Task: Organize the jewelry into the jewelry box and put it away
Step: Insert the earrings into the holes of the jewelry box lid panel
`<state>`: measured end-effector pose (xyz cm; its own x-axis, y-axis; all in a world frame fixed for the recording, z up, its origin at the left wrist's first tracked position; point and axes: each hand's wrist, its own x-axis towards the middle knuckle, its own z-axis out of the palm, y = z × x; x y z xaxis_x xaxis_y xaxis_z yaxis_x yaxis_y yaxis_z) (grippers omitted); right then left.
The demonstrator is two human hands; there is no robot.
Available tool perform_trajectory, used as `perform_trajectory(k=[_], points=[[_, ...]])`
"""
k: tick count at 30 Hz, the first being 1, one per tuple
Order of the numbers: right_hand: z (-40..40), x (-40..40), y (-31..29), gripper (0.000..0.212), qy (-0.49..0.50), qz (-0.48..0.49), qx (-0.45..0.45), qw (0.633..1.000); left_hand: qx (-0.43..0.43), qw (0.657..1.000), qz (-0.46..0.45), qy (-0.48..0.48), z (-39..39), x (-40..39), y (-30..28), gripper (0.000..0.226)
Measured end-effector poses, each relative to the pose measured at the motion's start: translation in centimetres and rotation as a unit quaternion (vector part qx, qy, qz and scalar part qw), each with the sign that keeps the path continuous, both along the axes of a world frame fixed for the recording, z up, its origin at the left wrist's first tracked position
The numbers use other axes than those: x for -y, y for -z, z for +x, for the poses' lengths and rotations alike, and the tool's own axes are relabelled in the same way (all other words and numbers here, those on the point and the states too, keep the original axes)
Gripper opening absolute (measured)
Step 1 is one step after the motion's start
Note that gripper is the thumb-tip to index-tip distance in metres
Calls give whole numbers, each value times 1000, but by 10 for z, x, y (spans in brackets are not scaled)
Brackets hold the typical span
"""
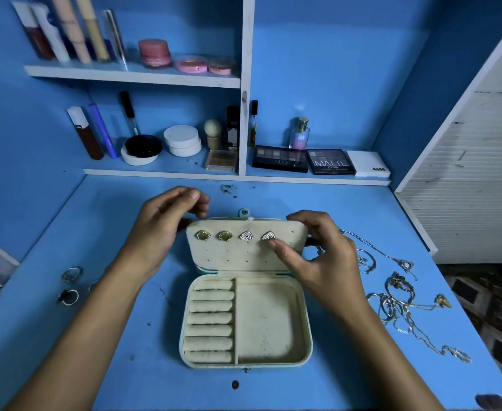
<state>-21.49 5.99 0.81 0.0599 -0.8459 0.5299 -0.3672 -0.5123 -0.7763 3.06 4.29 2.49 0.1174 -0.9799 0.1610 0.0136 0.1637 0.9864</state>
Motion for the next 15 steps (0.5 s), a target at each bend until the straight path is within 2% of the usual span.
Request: perform_trajectory(k=[3,7,12,15], points=[[3,9,-5,41,7,28,1,1000,-37,997,1,-65,0,-4,11,25],[5,22,-8,39,14,66,-16,998,-26,993,-4,-115,-2,-10,21,19],[4,36,-8,40,19,111,-67,991,60,990,-10,-124,-6,-17,34,16],[4,41,-8,48,14,141,-89,986,130,984,-9,-125,-1,-17,43,11]])
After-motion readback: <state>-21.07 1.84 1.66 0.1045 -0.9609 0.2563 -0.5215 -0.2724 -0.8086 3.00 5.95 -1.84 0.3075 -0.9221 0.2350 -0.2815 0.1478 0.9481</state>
